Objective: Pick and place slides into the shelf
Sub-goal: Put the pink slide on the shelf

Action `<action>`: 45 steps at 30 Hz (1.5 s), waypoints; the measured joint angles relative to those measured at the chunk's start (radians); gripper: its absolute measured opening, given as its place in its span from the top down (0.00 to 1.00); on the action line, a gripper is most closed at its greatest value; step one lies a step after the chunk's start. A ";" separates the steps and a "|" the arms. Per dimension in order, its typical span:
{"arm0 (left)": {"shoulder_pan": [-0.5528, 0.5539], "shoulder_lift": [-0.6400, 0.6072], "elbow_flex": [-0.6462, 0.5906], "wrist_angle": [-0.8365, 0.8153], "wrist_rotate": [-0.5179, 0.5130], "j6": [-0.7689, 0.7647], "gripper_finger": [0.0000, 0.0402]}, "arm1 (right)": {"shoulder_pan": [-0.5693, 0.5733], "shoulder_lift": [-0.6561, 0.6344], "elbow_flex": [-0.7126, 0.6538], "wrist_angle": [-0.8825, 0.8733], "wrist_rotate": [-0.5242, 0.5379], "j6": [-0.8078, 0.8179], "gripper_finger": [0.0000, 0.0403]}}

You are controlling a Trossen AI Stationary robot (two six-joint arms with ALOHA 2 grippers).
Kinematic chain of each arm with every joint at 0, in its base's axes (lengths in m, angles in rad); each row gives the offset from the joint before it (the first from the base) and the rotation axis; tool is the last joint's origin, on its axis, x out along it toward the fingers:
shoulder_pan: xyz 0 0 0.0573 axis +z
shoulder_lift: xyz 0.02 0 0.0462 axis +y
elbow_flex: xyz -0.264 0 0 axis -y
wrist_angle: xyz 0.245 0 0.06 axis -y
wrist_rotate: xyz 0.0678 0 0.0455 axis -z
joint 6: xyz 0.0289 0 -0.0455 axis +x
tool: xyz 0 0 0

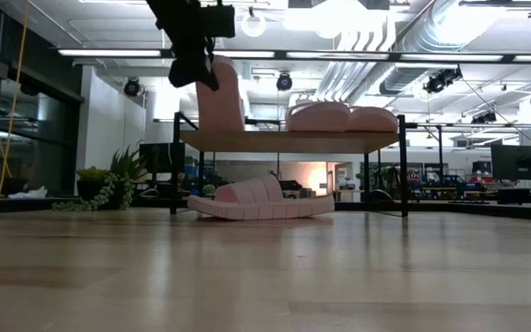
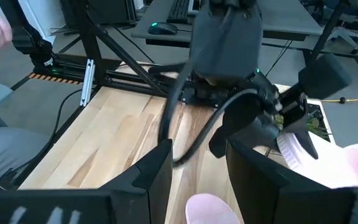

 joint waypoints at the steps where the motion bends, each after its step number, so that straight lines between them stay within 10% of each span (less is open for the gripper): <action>1: 0.000 0.002 0.000 0.000 0.003 0.004 0.86 | 0.000 0.000 0.000 0.000 0.000 -0.003 0.65; 38: -0.001 0.032 0.000 -0.164 0.098 -0.097 0.79 | 0.000 0.005 0.000 -0.009 -0.019 -0.006 0.65; 45: -0.001 0.032 0.000 -0.167 0.111 -0.113 0.63 | 0.000 0.005 0.000 -0.009 -0.019 -0.002 0.65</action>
